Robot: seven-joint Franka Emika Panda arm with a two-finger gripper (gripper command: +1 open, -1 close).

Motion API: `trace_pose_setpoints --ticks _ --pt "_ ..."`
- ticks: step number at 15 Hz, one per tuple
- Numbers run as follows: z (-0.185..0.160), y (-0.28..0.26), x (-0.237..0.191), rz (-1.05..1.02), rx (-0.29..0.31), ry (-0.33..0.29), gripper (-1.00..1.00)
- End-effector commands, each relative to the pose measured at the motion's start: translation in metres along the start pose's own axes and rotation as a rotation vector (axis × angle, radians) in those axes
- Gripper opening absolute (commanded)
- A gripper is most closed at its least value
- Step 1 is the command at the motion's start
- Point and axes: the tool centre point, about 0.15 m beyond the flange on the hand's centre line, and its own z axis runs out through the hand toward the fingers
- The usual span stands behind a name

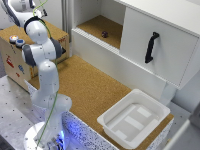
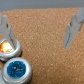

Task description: Push down the red button to turn off the red light

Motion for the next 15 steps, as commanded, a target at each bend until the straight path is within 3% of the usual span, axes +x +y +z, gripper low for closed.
trace_pose_setpoints --ticks 1,5,8,9,15 --pt "0.015 -0.041 0.007 0.047 0.057 0.015 1.00" --pt "0.027 -0.075 0.036 -0.001 0.066 0.017 1.00" --pt "0.029 -0.094 0.055 -0.032 0.004 0.030 1.00" --pt "0.029 -0.098 0.058 -0.045 0.001 0.031 -1.00" --pt "0.039 -0.113 0.066 -0.157 -0.012 0.002 -1.00"
